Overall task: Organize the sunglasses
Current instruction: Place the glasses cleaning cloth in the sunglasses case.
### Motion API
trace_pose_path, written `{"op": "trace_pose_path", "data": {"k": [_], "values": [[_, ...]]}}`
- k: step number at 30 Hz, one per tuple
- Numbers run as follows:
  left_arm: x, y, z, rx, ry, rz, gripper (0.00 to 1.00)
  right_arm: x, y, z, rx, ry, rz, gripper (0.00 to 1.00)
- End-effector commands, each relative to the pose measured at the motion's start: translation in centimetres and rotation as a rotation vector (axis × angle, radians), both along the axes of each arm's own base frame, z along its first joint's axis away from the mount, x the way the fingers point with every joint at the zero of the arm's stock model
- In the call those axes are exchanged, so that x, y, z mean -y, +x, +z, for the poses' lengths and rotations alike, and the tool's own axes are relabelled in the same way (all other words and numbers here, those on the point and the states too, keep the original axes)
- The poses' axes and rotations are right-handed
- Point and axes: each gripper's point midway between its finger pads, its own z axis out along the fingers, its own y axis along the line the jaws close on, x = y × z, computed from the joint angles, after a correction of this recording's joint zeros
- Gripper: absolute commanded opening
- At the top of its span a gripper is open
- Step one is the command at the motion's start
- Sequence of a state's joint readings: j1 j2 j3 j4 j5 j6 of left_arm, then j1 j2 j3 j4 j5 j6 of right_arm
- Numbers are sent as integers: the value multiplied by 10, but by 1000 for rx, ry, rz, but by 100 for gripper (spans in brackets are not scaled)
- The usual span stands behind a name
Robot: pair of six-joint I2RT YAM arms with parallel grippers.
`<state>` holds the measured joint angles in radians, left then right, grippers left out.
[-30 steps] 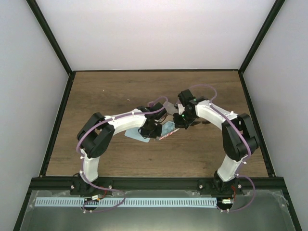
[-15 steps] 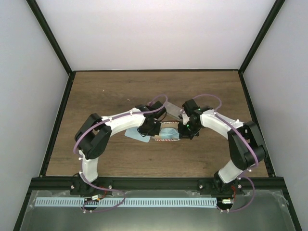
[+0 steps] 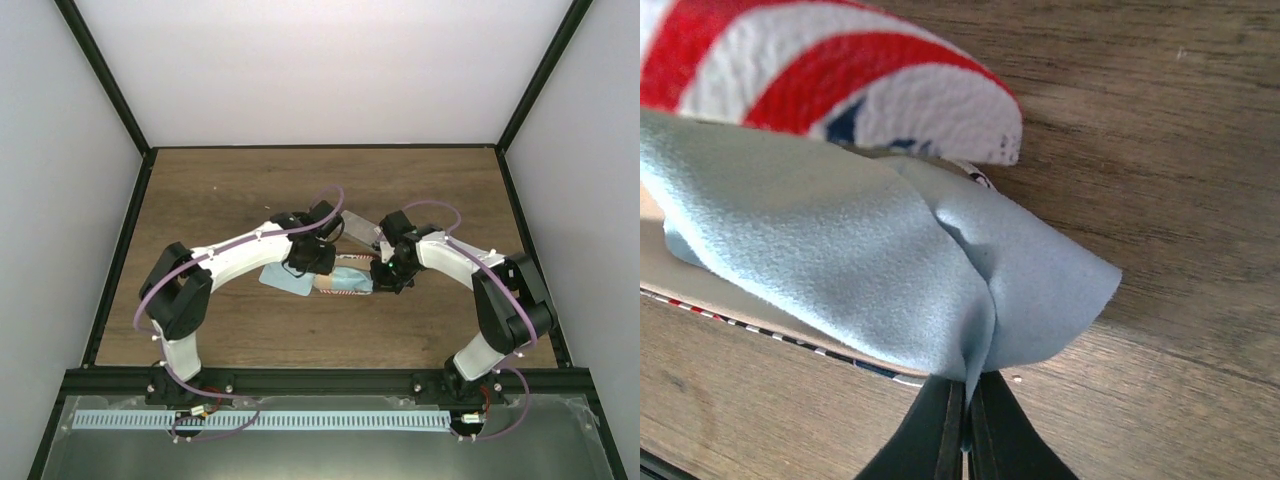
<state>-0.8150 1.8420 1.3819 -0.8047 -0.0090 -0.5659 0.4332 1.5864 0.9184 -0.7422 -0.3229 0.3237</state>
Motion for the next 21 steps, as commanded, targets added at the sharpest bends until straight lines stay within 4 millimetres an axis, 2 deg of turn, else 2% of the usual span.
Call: {"op": "trace_pose_path", "data": {"k": [1, 4, 6, 11, 17, 21], "values": [[23, 1, 34, 53, -148, -56, 36, -3, 7, 6, 26, 28, -14, 1], [35, -12, 36, 37, -211, -131, 43, -4, 8, 6, 27, 29, -14, 1], [37, -19, 29, 25, -210, -161, 47, -4, 9, 6, 28, 31, -17, 1], [38, -22, 11, 25, -147, -170, 41, -4, 9, 6, 28, 30, -15, 1], [37, -12, -2, 72, -76, -142, 42, -3, 6, 6, 22, 27, -15, 1], [36, -16, -18, 37, -51, -145, 42, -2, 6, 6, 24, 26, -15, 1]]}}
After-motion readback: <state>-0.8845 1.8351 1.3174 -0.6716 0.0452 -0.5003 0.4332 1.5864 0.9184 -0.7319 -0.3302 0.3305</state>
